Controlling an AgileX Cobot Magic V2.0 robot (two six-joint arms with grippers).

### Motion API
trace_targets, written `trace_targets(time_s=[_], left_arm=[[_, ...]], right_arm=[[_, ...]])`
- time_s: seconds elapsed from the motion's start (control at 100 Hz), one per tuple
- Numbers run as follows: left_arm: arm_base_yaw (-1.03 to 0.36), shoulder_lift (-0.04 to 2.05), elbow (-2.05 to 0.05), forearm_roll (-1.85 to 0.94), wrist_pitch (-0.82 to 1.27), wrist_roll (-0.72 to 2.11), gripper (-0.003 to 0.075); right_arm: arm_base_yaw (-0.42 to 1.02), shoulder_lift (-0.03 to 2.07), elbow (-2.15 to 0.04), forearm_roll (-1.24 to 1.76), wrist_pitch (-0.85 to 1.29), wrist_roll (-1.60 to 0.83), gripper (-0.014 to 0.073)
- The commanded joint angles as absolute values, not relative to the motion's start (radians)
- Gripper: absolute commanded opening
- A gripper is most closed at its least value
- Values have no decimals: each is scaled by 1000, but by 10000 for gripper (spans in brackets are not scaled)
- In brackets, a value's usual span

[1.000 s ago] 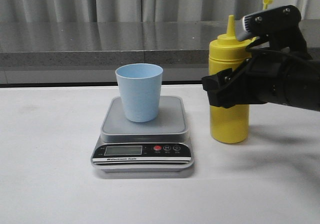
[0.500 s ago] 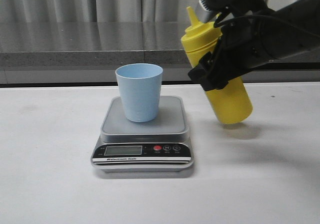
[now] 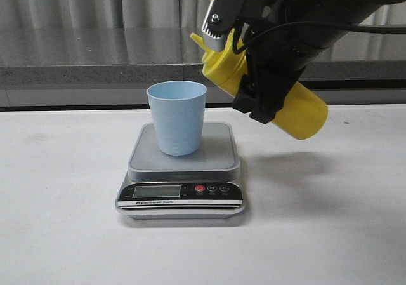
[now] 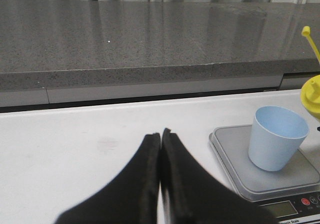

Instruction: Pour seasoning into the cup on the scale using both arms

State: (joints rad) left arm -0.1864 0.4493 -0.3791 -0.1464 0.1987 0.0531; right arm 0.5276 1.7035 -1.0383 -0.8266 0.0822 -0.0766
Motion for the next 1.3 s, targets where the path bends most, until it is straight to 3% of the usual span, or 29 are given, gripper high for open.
trace_targets(time_s=[0.0,0.85,1.29], left_arm=[[-183,453,-406,-154,115,46,-20],[-183,455,-406,-154,115,46,-20],[-183,455,-406,-154,115,46,-20]], right_arm=[[537,1651,-1085,-901,108,-86,232],[686,1730,-1176,-1328,415,-86,232],[696,1730,-1180,-1401,492,-86,232]])
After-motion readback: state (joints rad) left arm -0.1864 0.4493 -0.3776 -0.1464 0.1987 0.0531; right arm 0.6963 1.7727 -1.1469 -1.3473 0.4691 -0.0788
